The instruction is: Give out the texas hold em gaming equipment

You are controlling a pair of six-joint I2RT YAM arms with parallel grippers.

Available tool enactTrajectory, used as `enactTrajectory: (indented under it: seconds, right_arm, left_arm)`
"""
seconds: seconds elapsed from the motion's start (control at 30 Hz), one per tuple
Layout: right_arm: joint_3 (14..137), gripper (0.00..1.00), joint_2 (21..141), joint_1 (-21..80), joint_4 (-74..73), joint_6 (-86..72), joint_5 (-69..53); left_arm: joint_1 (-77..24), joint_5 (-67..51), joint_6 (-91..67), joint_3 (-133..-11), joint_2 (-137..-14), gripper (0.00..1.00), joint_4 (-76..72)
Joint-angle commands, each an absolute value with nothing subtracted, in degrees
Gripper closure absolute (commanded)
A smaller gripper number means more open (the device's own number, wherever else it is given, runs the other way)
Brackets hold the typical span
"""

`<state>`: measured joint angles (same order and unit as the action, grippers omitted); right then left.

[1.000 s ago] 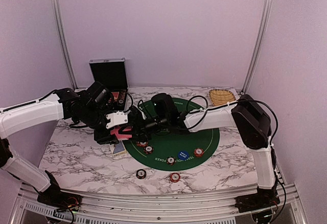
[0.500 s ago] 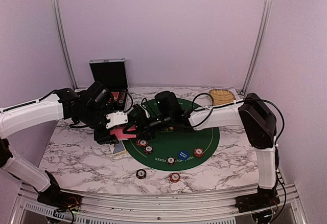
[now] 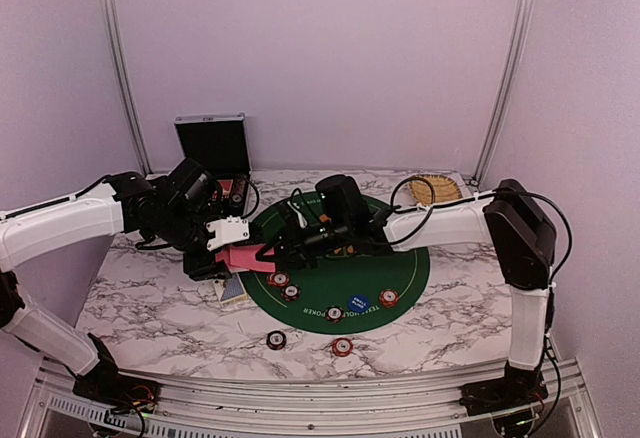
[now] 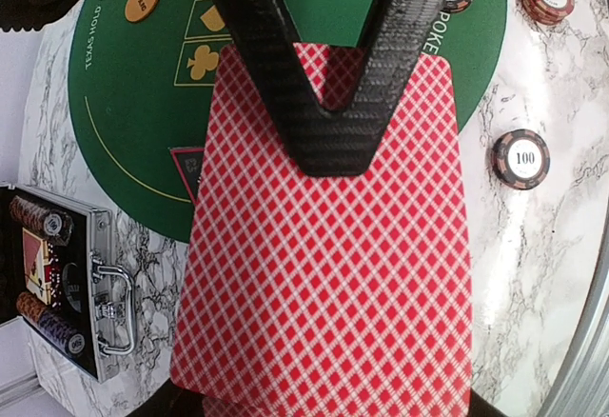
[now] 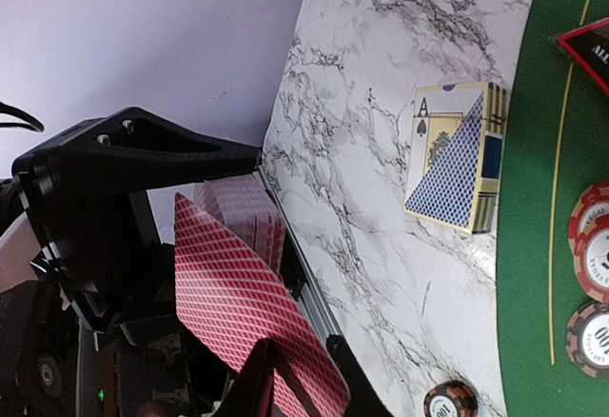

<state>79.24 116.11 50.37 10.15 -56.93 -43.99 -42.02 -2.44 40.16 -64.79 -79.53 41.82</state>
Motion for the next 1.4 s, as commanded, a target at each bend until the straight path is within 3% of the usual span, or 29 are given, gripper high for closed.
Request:
enactTrajectory:
  seconds: [0.0,0.17,0.63,1.1,1.37]
  right_arm:
    - [78.7,0.85,112.8,49.4,8.8,-56.5,-42.6]
    - [77.6,0.92,110.8,47.6,7.5,-55.7,-42.3]
    - [80.1,0.95,112.0,40.0,1.8,-50.5,-42.6]
    - [100.1,0.99,130.3,37.9,-2.9,-49.4,-43.1]
    - [109.4,1.00,139.3,36.8,2.3,-53.8,-41.2]
  left_arm:
    - [-42.2,-1.9,40.7,-65.1,-77.3,1.00,40.6]
    - [-42.2,-1.5,40.9,-64.6,-77.0,1.00,40.7]
    - [-42.1,-0.8,41.6,-64.1,-76.6,1.00,40.9]
    - [-42.1,-1.0,41.5,-64.2,-76.7,1.00,41.3]
    - [-42.1,-1.6,41.3,-64.0,-77.0,1.00,41.3]
